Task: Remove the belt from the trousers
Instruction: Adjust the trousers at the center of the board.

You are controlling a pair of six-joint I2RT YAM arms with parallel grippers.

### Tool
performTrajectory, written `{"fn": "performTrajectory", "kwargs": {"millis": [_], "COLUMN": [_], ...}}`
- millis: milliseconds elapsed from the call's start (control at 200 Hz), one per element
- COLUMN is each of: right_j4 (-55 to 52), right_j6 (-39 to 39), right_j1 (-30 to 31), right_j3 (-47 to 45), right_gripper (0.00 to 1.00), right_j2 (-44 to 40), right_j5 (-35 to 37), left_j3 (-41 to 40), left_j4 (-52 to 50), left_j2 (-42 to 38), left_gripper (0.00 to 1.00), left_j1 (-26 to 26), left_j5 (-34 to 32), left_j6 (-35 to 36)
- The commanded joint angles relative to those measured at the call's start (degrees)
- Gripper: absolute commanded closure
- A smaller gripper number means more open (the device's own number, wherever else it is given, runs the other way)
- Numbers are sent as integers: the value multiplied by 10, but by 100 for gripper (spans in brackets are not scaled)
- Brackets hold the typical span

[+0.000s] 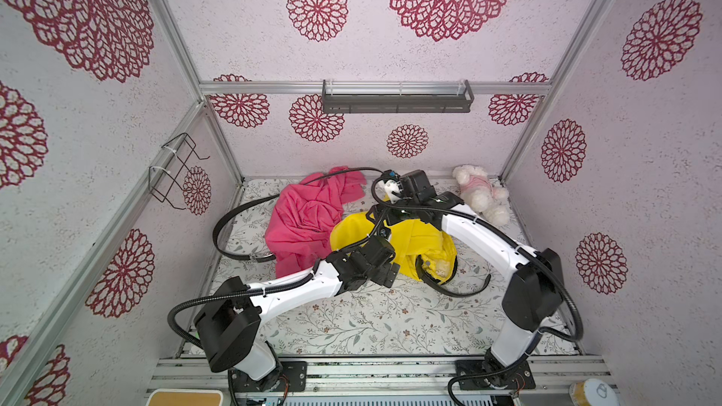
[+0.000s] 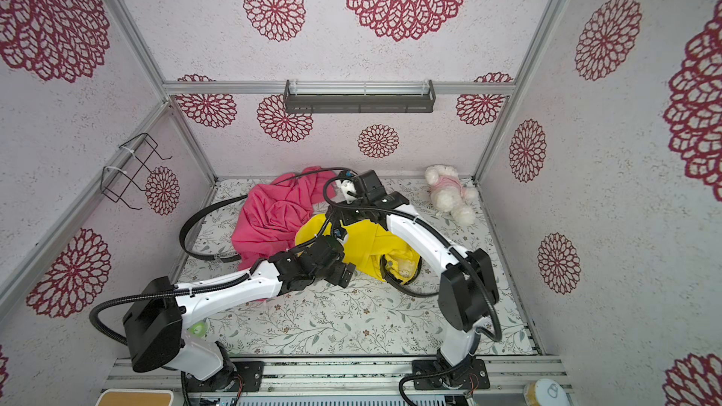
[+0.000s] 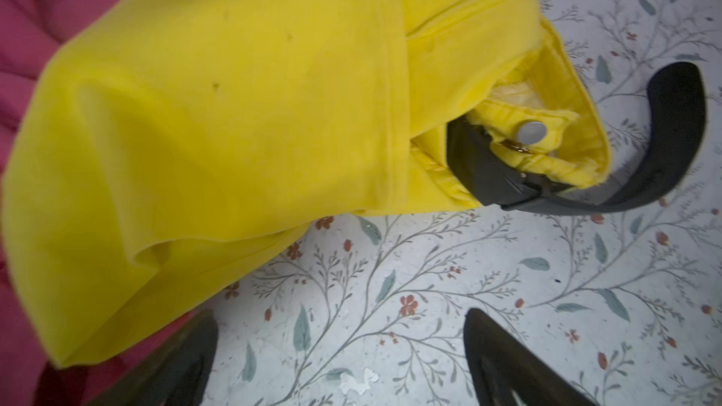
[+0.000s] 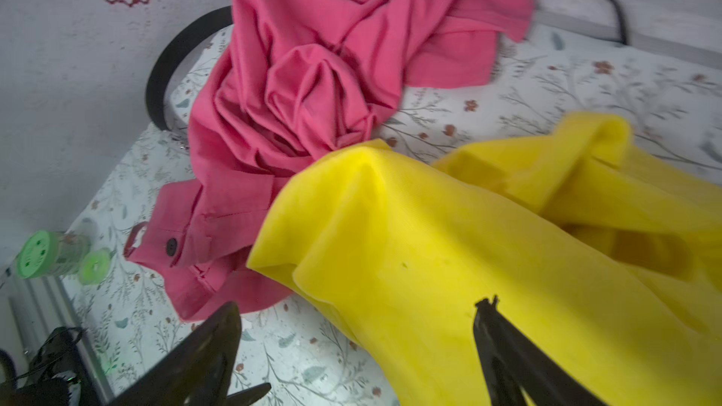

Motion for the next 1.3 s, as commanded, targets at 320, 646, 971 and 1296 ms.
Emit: {"fn": "performTrajectory", "kwargs": {"millis": [320, 646, 971, 1296], "right_j4": [-20, 10, 62, 57], "right_j6": [78, 88, 44, -5], "right_j1": [-82, -40, -40, -40], "right_j3": [-384, -414, -390, -346], "right_gripper": [11, 24, 36, 78], "right_j2": [-281, -267, -159, -72], "right_j5": [-27, -13, 33, 46], "left_j3": [82, 112, 88, 62], "left_j4": [19, 1, 10, 3], "left_j2": [182, 231, 215, 167], "left_gripper": [11, 18, 18, 17], "left_j1": [127, 194, 195, 195], "left_j5": [21, 76, 73, 52], "left_j6": [-64, -78, -87, -88]}}
